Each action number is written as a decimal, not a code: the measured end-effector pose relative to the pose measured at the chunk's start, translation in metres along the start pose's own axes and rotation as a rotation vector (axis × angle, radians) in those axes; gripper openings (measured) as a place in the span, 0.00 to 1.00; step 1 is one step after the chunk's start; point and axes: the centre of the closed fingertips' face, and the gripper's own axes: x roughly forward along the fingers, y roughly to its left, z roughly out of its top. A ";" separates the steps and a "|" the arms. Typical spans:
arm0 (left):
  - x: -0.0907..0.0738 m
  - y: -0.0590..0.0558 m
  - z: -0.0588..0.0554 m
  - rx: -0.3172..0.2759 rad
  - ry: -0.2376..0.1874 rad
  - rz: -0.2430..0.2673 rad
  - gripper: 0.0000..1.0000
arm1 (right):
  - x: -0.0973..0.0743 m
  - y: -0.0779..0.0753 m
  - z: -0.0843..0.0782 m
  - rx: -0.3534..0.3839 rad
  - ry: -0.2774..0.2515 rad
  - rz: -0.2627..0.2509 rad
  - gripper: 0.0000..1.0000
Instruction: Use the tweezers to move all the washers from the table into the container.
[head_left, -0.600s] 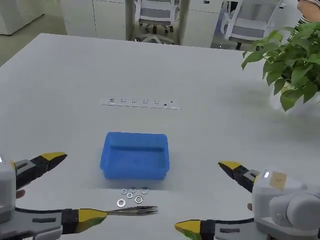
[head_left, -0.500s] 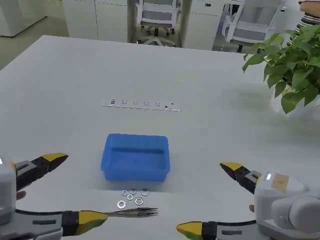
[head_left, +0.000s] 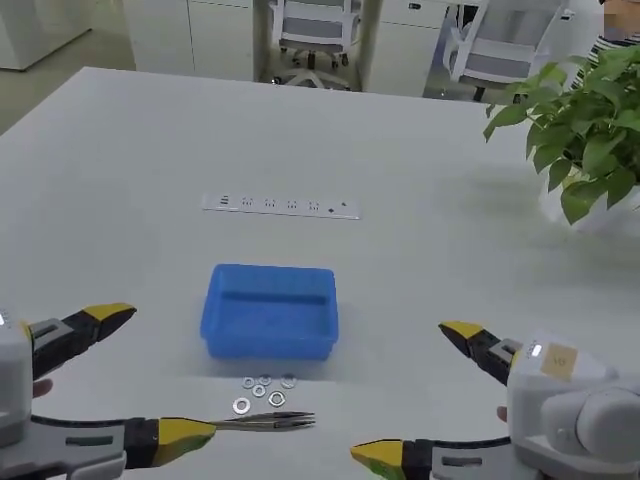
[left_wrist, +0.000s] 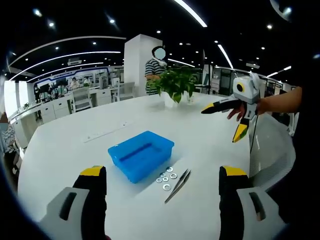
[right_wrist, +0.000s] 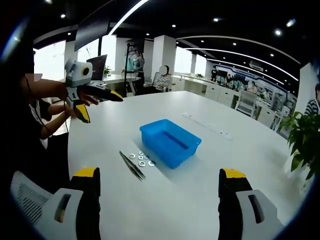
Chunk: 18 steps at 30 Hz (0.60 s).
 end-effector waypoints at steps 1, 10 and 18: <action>0.000 0.000 0.000 0.000 0.000 0.000 0.99 | 0.000 0.000 0.000 0.001 -0.001 0.001 1.00; 0.001 0.001 0.000 0.001 -0.003 -0.002 0.99 | 0.000 0.000 0.001 0.003 -0.004 -0.001 1.00; 0.001 0.000 0.001 0.003 -0.004 -0.002 0.99 | -0.001 0.000 0.001 0.003 -0.004 -0.003 1.00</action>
